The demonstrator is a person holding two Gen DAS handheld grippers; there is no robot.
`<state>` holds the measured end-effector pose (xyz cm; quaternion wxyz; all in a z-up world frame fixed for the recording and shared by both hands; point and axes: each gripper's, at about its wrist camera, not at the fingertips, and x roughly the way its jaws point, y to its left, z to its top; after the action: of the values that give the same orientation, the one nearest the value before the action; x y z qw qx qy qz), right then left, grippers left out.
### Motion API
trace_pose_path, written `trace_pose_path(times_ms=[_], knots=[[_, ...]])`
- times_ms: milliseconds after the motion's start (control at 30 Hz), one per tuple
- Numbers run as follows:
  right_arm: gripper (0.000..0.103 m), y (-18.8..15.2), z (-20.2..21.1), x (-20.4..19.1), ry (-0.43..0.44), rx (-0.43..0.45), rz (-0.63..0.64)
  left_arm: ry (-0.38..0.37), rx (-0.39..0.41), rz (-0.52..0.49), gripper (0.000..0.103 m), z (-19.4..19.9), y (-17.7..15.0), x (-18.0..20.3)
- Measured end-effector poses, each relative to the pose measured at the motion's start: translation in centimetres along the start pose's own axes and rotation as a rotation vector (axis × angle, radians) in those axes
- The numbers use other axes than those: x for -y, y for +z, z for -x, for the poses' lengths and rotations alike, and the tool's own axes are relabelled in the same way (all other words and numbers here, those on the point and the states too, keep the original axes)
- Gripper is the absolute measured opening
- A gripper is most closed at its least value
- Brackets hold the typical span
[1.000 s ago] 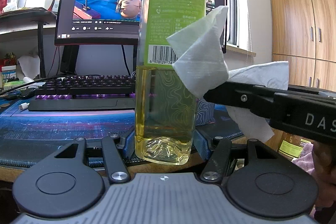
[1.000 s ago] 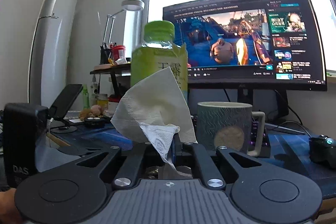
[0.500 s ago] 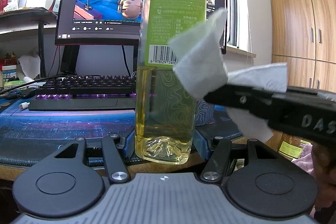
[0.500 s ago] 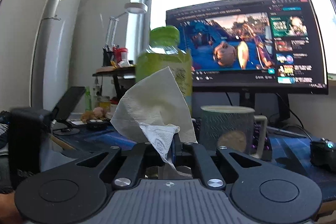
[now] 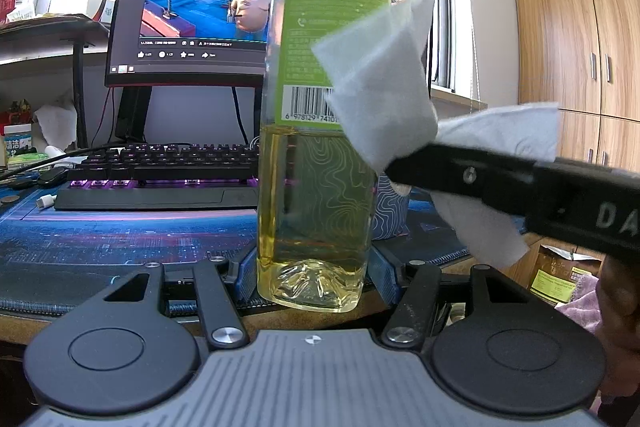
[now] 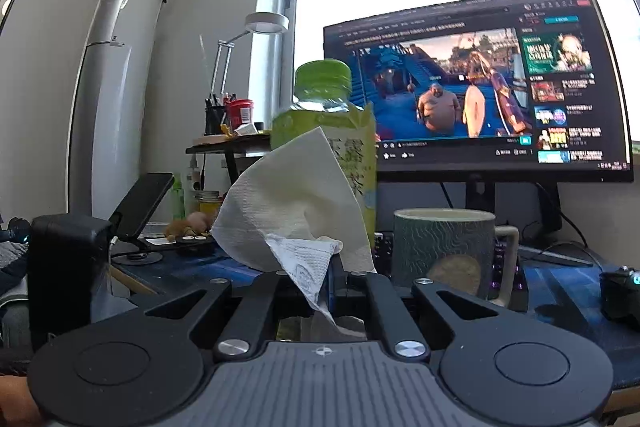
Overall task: Clean container
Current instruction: 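Wipe the bottle near its label again with the tissue in the right gripper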
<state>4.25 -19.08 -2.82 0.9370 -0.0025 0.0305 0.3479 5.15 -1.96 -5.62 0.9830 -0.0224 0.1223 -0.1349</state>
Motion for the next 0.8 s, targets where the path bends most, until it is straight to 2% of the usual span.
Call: trace_pose_path(times_ms=[233, 567, 800], knots=[[0.006, -0.2, -0.3, 0.2, -0.026, -0.023, 0.002, 0.001, 0.0, -0.001, 0.061, 0.0, 0.0, 0.0], [0.006, 0.0, -0.1, -0.1, 0.002, -0.004, 0.002, 0.0, -0.002, 0.0, 0.061, 0.0, -0.1, 0.1], [0.006, -0.5, -0.3, 0.6, -0.027, -0.033, -0.008, 0.0, -0.002, -0.002, 0.061, 0.0, 0.0, 0.0]])
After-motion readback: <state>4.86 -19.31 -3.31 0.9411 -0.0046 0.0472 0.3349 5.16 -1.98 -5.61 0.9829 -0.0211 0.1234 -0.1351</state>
